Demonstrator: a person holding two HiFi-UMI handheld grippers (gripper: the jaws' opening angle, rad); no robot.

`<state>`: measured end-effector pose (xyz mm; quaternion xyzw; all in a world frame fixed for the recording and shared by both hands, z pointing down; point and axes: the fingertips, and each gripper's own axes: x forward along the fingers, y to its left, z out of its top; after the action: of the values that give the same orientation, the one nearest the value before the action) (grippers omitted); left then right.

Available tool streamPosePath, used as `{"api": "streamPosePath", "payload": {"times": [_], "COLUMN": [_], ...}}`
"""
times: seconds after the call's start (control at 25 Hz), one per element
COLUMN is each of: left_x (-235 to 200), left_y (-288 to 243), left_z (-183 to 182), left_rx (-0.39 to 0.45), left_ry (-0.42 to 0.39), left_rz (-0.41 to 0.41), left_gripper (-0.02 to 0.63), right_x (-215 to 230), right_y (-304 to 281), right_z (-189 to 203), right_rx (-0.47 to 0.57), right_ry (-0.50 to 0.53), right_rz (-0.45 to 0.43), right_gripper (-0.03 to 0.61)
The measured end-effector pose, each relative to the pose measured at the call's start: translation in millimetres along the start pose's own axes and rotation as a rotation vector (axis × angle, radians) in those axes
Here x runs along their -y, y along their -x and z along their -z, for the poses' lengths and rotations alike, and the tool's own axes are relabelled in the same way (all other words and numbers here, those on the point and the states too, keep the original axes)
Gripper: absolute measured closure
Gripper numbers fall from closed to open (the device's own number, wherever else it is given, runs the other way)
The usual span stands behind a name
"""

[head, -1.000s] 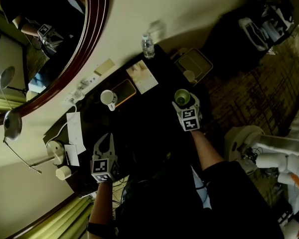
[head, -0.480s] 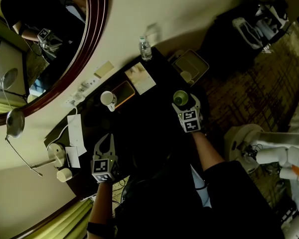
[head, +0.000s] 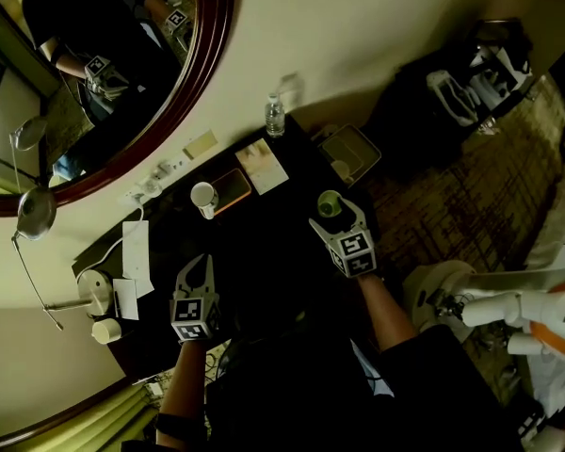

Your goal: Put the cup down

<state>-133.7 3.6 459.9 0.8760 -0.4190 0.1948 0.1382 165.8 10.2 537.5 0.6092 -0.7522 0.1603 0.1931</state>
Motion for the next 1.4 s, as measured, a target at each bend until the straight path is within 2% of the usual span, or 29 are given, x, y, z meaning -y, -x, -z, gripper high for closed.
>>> {"api": "streamPosePath", "payload": {"times": [0.08,0.24,0.4,0.52,0.8,1.12,1.28,1.4], "left_x": [-1.7,-11.5,-20.3,-25.0,-34.6,-45.8,-54.7,-63.5], "left_y": [2.6,3.6,11.0,18.6,30.9,32.6,23.8,11.6], "left_z": [-1.1,7.3,8.8,8.9,15.6,22.3,25.2,28.1], "left_rx": [0.011,0.034,0.054,0.061,0.06,0.067,0.052,0.031], "left_ry": [0.007,-0.013,0.007,0.03,0.036,0.055,0.026,-0.01], "left_rz": [-0.007,-0.004,-0.026,-0.036,-0.048,-0.061,-0.041,-0.003], "left_gripper": [0.608,0.608,0.608,0.608,0.608,0.608,0.607,0.565], "right_x": [-17.5,-57.9,-90.0,-113.4,-157.5,-171.0,-173.3,-176.5], "right_y": [6.4,15.2,18.2,17.6,15.8,13.9,13.4,11.9], "right_z": [-12.2,-42.2,-65.0,-76.2,-80.3,-65.8,-62.2,-57.1], "right_rx": [0.03,0.091,0.122,0.136,0.116,0.102,0.085,0.082], "right_ry": [0.016,0.061,0.063,0.071,0.091,0.083,0.079,0.076], "right_rz": [-0.055,-0.161,-0.221,-0.279,-0.382,-0.414,-0.414,-0.415], "right_gripper": [0.22,0.355,0.495,0.558,0.565,0.565,0.565,0.565]}}
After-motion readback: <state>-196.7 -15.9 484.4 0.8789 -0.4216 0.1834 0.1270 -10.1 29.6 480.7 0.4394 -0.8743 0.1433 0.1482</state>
